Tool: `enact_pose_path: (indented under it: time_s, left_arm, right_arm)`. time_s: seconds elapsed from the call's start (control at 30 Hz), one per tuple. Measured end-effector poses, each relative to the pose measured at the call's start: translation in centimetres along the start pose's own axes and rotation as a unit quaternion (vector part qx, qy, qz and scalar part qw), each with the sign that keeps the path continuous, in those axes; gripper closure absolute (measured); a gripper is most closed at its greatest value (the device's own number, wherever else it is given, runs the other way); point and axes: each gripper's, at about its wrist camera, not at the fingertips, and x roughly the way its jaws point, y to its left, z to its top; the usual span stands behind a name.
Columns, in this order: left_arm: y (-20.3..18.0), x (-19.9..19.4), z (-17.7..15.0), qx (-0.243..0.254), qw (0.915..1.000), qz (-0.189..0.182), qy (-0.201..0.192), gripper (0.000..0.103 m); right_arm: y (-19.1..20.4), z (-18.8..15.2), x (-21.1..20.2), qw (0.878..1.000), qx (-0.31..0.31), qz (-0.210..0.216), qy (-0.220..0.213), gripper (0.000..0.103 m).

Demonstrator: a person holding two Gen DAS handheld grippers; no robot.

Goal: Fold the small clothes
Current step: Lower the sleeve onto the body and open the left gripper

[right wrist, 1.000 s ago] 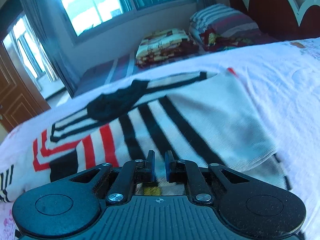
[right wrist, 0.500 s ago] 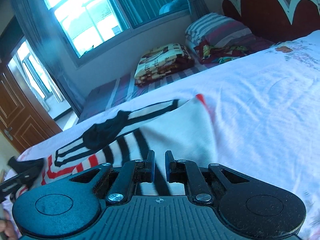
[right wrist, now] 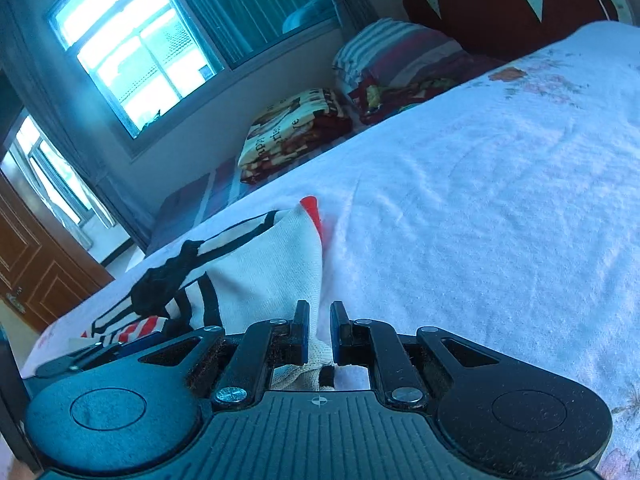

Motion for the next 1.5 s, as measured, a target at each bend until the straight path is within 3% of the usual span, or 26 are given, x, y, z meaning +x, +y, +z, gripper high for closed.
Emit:
enact_pose_path:
  time_s: [0.03,0.07,0.13,0.2,0.3,0.43,0.47,0.53,0.57,0.63,0.73,0.77,0.8,0.83,0.87,0.93,1.0,1.03,1.23,1.37,1.43,1.5]
  left_arm:
    - [-0.5,-0.6,-0.3,0.008,0.9998,-0.004,-0.017,0.023]
    - [-0.8,-1.2,-0.4,0.010,0.9994,-0.009,-0.033,0.028]
    - [0.0,-2.8,-1.0,-0.002,0.9985,-0.017,-0.052,0.029]
    - [2.3,-4.6,-2.2,-0.023,0.9982,0.001,-0.056,0.033]
    - [7.6,-7.8,-5.2,-0.062,0.9938,0.072,-0.057,0.034]
    - [14.9,-10.1,-8.4,-0.098,0.9825,0.156,-0.028,0.037]
    - [16.5,-10.4,-9.0,-0.109,0.9793,0.169,-0.021,0.038]
    - [19.0,-11.1,-9.8,-0.131,0.9729,0.190,-0.018,0.040]
    - [20.0,-11.6,-10.2,-0.138,0.9706,0.196,-0.022,0.040]
    - [21.8,-12.3,-10.9,-0.171,0.9648,0.199,-0.023,0.040]
    - [23.4,-12.3,-11.1,-0.213,0.9613,0.172,-0.030,0.046]
    - [23.6,-12.1,-11.1,-0.218,0.9621,0.161,-0.029,0.056]
    - [24.0,-11.9,-11.2,-0.230,0.9620,0.145,-0.028,0.070]
    - [24.6,-11.7,-11.3,-0.246,0.9607,0.125,-0.028,0.074]
    - [24.6,-11.7,-11.5,-0.260,0.9589,0.110,-0.031,0.075]
    - [24.3,-11.3,-11.4,-0.262,0.9598,0.097,-0.026,0.075]
    - [24.1,-9.8,-11.7,-0.253,0.9633,0.088,0.006,0.075]
    - [24.0,-9.2,-12.2,-0.250,0.9647,0.082,0.016,0.075]
    - [23.5,-9.3,-12.9,-0.206,0.9745,0.086,0.022,0.074]
    - [22.9,-9.0,-12.8,-0.168,0.9813,0.091,0.025,0.073]
    - [22.7,-8.9,-12.7,-0.149,0.9840,0.093,0.027,0.072]
    - [23.3,-9.3,-12.5,-0.157,0.9839,0.080,0.028,0.068]
  right_arm:
    - [0.1,0.1,0.1,1.000,0.001,0.002,0.001,0.093]
    - [0.4,0.2,0.2,1.000,0.000,0.007,0.001,0.093]
    - [1.0,0.3,0.4,1.000,-0.004,0.022,0.004,0.093]
    - [2.0,0.1,1.0,0.999,-0.006,0.044,0.015,0.093]
    - [4.1,-0.6,2.8,0.997,-0.014,0.071,0.041,0.093]
    - [6.5,-2.1,5.4,0.994,-0.013,0.088,0.070,0.091]
    - [7.1,-2.4,5.8,0.994,-0.012,0.086,0.070,0.068]
    - [7.8,-3.0,6.1,0.994,-0.002,0.088,0.060,0.033]
    - [8.2,-3.1,6.2,0.995,-0.003,0.087,0.055,0.032]
    - [8.9,-3.2,6.6,0.994,-0.007,0.092,0.060,0.032]
    - [9.4,-3.3,7.5,0.994,0.002,0.092,0.065,0.036]
    - [9.6,-3.3,8.0,0.993,0.006,0.090,0.070,0.046]
    - [9.8,-3.4,8.4,0.993,0.008,0.086,0.076,0.049]
    - [10.0,-3.4,8.7,0.994,0.007,0.082,0.079,0.054]
    - [10.3,-3.5,8.9,0.994,0.001,0.079,0.079,0.066]
    - [10.8,-3.6,9.3,0.994,-0.007,0.072,0.086,0.071]
    - [11.2,-3.8,9.6,0.994,-0.022,0.063,0.085,0.084]
    - [11.5,-3.9,9.8,0.993,-0.035,0.064,0.091,0.095]
    - [12.7,-4.3,6.7,0.994,-0.078,0.063,0.050,0.096]
    - [11.2,-5.7,8.5,0.995,-0.058,0.037,0.076,0.096]
    - [10.9,-5.7,8.4,0.996,-0.043,0.041,0.068,0.095]
    - [11.4,-5.3,7.3,0.998,-0.043,0.011,0.042,0.080]
